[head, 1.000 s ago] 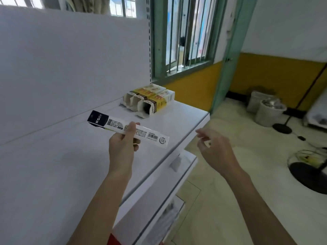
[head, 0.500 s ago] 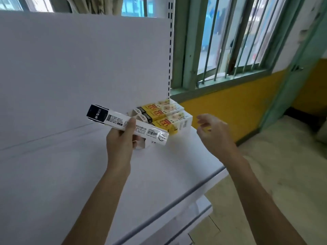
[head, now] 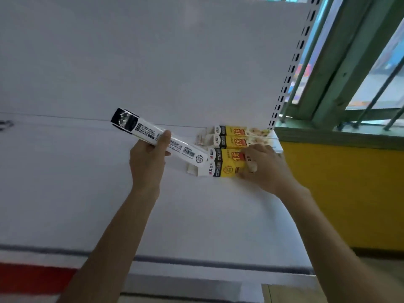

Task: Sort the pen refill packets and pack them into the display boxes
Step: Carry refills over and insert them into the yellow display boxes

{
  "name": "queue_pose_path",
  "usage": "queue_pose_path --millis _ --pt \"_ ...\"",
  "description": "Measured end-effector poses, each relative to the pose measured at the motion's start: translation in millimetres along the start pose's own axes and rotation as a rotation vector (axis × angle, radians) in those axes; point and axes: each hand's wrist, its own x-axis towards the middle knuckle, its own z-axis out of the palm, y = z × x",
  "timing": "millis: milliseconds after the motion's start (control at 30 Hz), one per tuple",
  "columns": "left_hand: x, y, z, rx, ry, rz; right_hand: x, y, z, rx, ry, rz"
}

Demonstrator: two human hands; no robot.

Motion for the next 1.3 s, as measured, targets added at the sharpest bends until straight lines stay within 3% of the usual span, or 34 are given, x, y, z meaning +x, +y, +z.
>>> queue_pose_path --millis 133,433,667,933,1300 --pt "5 -7 -2 0.032 0.071 0.009 10 6 1 -0.033 0.008 -0.028" --pt "-11 -3 14 -0.055 0.145 0.076 1 14 -10 0.369 0.091 -0.079" --pt "-15 2 27 -0.123 0.225 0.088 1 25 -13 0.506 0.123 -0.029" --pt "-14 11 26 -0.25 0.232 0.063 5 28 -10 0.511 0.11 -0.043" --pt "-15 9 34 -0.196 0.214 0.125 6 29 -9 0.52 0.117 -0.063"
